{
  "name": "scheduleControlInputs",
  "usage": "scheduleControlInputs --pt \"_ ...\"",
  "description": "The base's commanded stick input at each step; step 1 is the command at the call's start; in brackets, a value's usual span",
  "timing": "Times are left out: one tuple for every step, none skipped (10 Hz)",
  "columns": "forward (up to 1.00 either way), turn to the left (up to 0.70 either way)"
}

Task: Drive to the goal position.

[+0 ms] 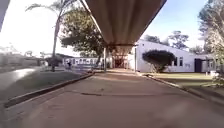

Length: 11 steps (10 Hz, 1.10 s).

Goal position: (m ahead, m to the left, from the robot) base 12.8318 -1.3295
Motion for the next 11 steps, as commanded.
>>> scheduleControlInputs --pt "0.70 0.00" --pt "0.70 0.00" --pt "0.70 0.00" --pt "0.70 0.00" --pt "0.70 0.00" --pt "0.70 0.00" --pt "0.70 0.00" --pt "0.70 0.00" --pt "0.70 0.00" --pt "0.70 0.00" --pt "0.70 0.00"
